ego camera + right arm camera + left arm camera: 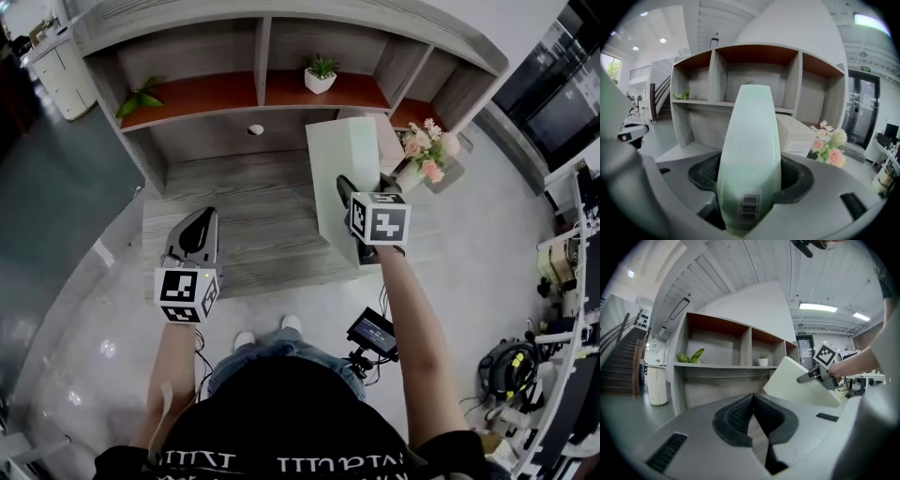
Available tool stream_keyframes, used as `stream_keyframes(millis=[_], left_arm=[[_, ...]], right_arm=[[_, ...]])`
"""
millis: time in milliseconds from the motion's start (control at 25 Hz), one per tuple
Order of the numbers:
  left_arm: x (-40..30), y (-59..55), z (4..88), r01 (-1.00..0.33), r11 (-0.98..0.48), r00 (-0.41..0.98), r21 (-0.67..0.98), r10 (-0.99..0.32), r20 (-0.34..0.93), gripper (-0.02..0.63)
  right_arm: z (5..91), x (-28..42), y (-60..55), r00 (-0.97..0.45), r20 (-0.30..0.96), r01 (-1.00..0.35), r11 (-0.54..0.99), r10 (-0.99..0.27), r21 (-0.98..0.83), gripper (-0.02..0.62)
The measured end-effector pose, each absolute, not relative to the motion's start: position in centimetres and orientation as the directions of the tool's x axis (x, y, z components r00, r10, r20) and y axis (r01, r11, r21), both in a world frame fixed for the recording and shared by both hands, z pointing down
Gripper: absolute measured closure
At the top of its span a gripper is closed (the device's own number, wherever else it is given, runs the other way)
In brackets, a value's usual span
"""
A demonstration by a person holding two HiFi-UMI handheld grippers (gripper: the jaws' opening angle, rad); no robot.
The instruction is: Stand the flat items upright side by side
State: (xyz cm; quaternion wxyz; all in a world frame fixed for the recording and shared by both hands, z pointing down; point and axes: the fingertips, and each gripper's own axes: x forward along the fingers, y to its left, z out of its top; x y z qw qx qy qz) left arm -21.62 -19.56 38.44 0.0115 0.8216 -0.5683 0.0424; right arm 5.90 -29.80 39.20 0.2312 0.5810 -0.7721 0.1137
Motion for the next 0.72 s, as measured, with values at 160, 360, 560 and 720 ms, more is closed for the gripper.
stream_keyframes(millis=[160, 360, 560, 720], left_arm=[[-21.4, -19.6, 38.6, -0.933, -0.358, 0.355, -0.031, -0.931, 0.087, 0.594], [-21.0, -19.5, 39.0, -0.929, -0.367, 0.362, -0.038, -0.927, 0.1, 0.594], [-20.9, -19.4, 39.5, -0.929, -0.368, 0.361, -0.044, -0.925, 0.119, 0.595], [-20.2, -19.3, 40.0, -0.924, -0.38, 0.372, -0.044, -0.919, 0.133, 0.595]], right_arm=[[39.2, 6.7, -29.0, -0.204, 0.363, -0.966, 0.248, -0.909, 0.078, 0.29], [39.6, 7.4, -28.3, -0.167, 0.221, -0.981, 0.184, -0.961, 0.057, 0.282], [40.3, 7.6, -28.6, -0.113, 0.166, -0.991, 0.123, -0.98, 0.048, 0.27], [41.3, 8.0, -28.9, -0.062, 0.26, -0.995, 0.079, -0.964, 0.057, 0.259]])
